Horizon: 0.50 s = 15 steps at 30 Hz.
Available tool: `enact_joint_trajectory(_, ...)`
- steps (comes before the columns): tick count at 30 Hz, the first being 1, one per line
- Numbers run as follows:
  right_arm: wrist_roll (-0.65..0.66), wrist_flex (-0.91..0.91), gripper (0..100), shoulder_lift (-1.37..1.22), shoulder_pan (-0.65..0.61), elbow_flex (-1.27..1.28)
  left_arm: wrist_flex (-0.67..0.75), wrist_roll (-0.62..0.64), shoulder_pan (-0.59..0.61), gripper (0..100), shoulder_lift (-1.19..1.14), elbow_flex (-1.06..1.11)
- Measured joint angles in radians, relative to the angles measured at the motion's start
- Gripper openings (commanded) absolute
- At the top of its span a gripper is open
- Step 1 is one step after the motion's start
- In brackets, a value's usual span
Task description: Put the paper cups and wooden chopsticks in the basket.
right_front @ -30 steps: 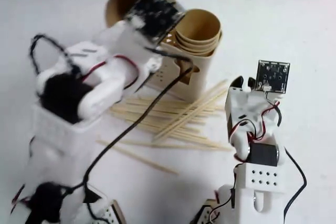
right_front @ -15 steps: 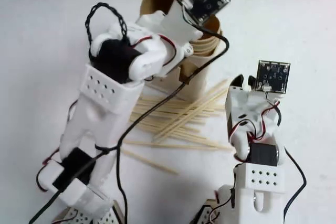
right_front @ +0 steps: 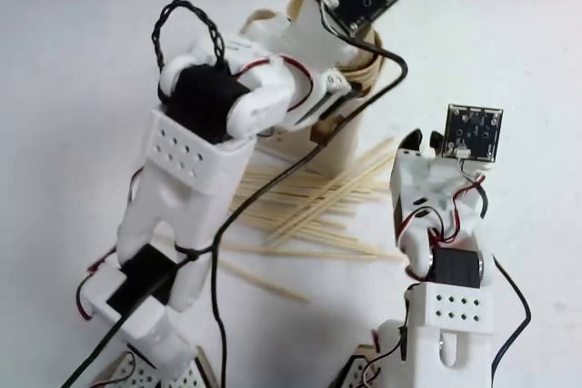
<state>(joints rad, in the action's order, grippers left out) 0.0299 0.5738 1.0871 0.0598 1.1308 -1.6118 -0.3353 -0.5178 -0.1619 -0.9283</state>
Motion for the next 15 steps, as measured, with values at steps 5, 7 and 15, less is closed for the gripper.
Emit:
enact_joint_trajectory(5,0.0,0.0,8.0,0.0,0.002,0.0,0.11,0.081,0.046,22,-0.011,-0.051)
enact_joint_trajectory(7,0.0,0.0,8.0,0.0,0.0,0.0,0.166,0.126,0.068,21,-0.011,-0.072)
enact_joint_trajectory(15,0.0,0.0,8.0,0.0,0.002,0.0,0.325,0.16,0.071,12,-0.051,-0.084)
